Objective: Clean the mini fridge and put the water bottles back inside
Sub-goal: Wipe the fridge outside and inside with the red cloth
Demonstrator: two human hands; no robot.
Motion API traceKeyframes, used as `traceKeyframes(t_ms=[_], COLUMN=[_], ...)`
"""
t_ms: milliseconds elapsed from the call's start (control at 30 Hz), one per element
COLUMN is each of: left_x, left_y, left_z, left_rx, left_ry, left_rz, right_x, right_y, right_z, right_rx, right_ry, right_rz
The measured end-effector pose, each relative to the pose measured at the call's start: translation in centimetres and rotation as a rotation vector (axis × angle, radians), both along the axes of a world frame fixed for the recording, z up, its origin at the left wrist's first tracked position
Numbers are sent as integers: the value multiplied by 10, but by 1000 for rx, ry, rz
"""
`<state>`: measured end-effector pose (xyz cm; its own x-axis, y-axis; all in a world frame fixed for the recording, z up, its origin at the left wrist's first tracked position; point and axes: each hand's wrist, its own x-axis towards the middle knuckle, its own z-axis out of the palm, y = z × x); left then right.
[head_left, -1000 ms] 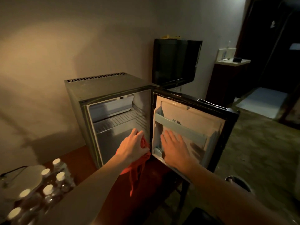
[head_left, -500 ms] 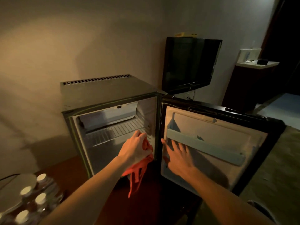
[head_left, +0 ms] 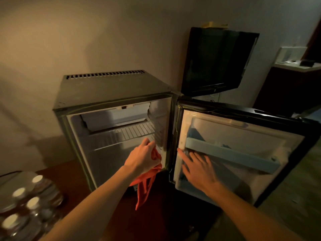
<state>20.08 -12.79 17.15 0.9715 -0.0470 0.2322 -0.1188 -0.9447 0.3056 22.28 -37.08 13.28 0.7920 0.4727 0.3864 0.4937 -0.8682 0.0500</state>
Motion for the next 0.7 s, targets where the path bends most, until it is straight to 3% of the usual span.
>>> traceKeyframes(t_ms=[233,533,700], left_x=[-19,-21,-25], left_y=[11,18,-3], left_z=[-25,-68,-95], left_rx=[74,168,218], left_ry=[-64,-207,-295], left_rz=[43,151,231], right_x=[14,62,76], right_y=[-12,-40,-44], right_z=[-18,-44,-67], right_rx=[14,-25,124], right_ry=[-50,-360,-427], right_rz=[36,162,215])
